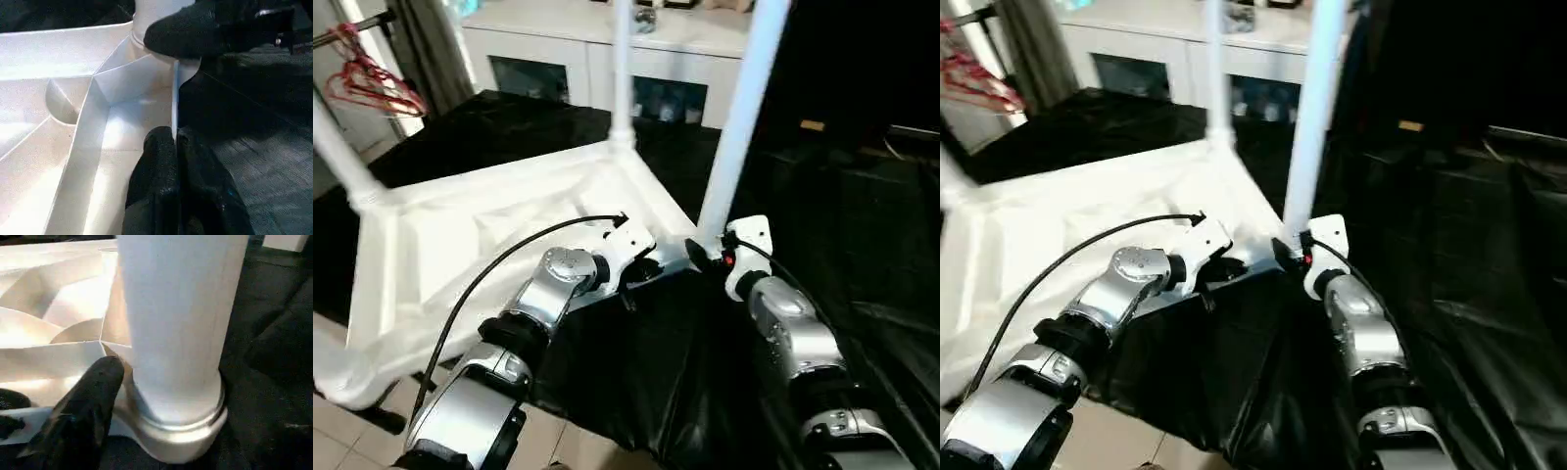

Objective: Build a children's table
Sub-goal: Rotate leg to tighten

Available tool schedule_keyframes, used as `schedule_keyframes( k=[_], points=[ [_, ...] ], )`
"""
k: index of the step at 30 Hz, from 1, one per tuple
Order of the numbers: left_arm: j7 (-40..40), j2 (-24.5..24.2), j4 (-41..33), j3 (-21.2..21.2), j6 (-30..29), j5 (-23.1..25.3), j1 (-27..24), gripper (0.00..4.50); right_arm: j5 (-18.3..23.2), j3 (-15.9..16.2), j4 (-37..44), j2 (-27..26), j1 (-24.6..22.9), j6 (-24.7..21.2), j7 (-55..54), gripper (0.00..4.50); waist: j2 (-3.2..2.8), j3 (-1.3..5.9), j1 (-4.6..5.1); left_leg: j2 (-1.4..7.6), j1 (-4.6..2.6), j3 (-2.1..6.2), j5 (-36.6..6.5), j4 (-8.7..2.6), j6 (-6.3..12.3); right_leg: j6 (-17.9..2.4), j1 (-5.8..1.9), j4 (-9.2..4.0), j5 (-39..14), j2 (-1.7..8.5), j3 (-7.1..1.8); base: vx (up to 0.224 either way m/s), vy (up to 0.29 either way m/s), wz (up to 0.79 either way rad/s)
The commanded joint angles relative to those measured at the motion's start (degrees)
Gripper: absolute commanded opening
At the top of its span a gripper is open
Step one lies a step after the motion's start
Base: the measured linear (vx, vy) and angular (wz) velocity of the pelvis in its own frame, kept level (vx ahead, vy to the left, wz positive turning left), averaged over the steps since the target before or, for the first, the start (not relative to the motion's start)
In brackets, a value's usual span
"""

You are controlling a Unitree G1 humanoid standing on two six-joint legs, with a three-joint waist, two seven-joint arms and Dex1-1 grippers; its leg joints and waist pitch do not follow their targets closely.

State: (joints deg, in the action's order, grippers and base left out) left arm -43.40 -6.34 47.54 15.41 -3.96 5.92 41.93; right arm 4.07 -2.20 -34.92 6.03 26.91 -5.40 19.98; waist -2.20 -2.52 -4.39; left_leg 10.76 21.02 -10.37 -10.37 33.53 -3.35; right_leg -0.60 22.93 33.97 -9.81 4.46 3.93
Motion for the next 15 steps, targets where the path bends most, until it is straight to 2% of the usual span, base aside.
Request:
schedule_keyframes(
  k=[1, 4, 5, 6, 7, 8, 10, 13, 14, 15],
  points=[
    [1.14, 1.65, -0.54, -0.38, 1.50, -0.73, 1.43, 0.00, 0.27, 3.48, 0.02, -0.18, -1.59, -0.94, 3.55, 3.64, 0.37, 3.36, 0.00, 2.15, -0.47, 1.01, -15.22, -4.41, 1.40, -10.36, -2.52, -4.74, -16.34, 4.09, -2.51, 0.000, 0.000, 0.00],
    [0.35, 1.64, -0.71, -0.44, 2.02, -0.78, 1.08, 0.00, 1.51, 2.51, 2.73, 2.88, -2.66, -0.93, 7.41, 3.64, 0.38, 3.57, -0.30, 2.17, -0.42, 0.80, -12.70, -4.01, 2.78, -11.61, -2.76, -4.34, -11.60, 3.97, -2.56, 0.000, 0.000, 0.00],
    [-0.38, 1.44, -1.00, -0.25, 2.66, -0.69, 0.66, 0.00, 3.52, 1.70, 6.44, 6.56, -4.29, -1.87, 13.23, 3.64, 0.48, 3.65, -0.67, 2.22, -0.41, 0.75, -11.22, -3.83, 3.41, -11.91, -3.04, -4.17, -9.26, 3.88, -2.55, 0.000, 0.000, 0.00],
    [-0.38, 1.44, -1.00, -0.25, 2.66, -0.69, 0.66, 0.00, 3.52, 1.70, 6.44, 6.56, -4.29, -1.87, 13.23, 3.64, 0.53, 3.72, -0.78, 2.20, -0.39, 0.68, -10.60, -3.69, 4.03, -12.23, -3.06, -3.92, -7.63, 3.81, -2.59, 0.000, 0.000, 0.00],
    [-0.48, 1.35, -1.03, -0.16, 3.43, -0.65, 0.50, 0.00, 4.48, 1.39, 8.14, 8.32, -5.14, -2.24, 16.06, 3.64, 0.59, 3.87, -0.93, 2.24, -0.11, 0.79, -9.17, -3.56, 5.06, -12.88, -3.39, -3.54, -5.02, 3.91, -2.50, 0.000, 0.000, 0.00],
    [-0.64, 1.34, -1.09, -0.16, 3.61, -0.74, 0.41, 0.00, 4.84, 1.28, 8.71, 8.87, -5.45, -2.44, 16.97, 3.64, 0.54, 3.87, -0.91, 2.24, 0.12, 0.79, -8.31, -3.45, 5.86, -13.32, -3.33, -3.41, -3.80, 4.00, -2.42, 0.000, 0.000, 0.00],
    [-2.33, 1.48, -2.73, -0.45, 4.87, -2.08, -0.72, 0.00, 7.71, 0.91, 13.23, 12.72, -8.03, -4.12, 23.68, 3.64, 0.68, 3.77, -1.02, 2.34, 0.09, 0.77, -8.92, -3.34, 6.90, -13.91, -3.40, -3.57, -4.69, 4.12, -2.32, 0.000, 0.000, 0.00],
    [-3.24, 1.84, -4.14, -1.12, 4.07, -3.35, -1.35, 0.00, 8.92, 1.24, 15.05, 13.63, -9.09, -4.93, 25.76, 3.64, 0.77, 3.66, -1.07, 2.39, 0.08, 0.72, -9.46, -3.38, 6.98, -13.83, -3.34, -3.79, -6.95, 4.17, -2.29, 0.000, 0.000, 0.00],
    [-3.57, 1.77, -4.60, -1.05, 3.91, -3.42, -1.53, 0.00, 9.14, 1.39, 15.46, 13.71, -9.31, -5.03, 26.13, 3.64, 0.85, 3.54, -1.02, 2.36, 0.03, 0.69, -10.17, -3.44, 6.52, -13.50, -3.11, -4.09, -9.97, 4.15, -2.25, 0.000, 0.000, 0.00],
    [-3.83, 1.65, -5.07, -0.94, 3.79, -3.38, -1.71, 0.44, 9.41, 1.59, 15.95, 13.75, -9.55, -5.23, 26.46, 3.77, 0.81, 3.48, -1.04, 2.41, -0.07, 0.71, -10.54, -3.50, 6.28, -13.35, -3.02, -4.17, -11.11, 4.19, -2.27, 0.000, 0.000, 0.00]
  ],
)
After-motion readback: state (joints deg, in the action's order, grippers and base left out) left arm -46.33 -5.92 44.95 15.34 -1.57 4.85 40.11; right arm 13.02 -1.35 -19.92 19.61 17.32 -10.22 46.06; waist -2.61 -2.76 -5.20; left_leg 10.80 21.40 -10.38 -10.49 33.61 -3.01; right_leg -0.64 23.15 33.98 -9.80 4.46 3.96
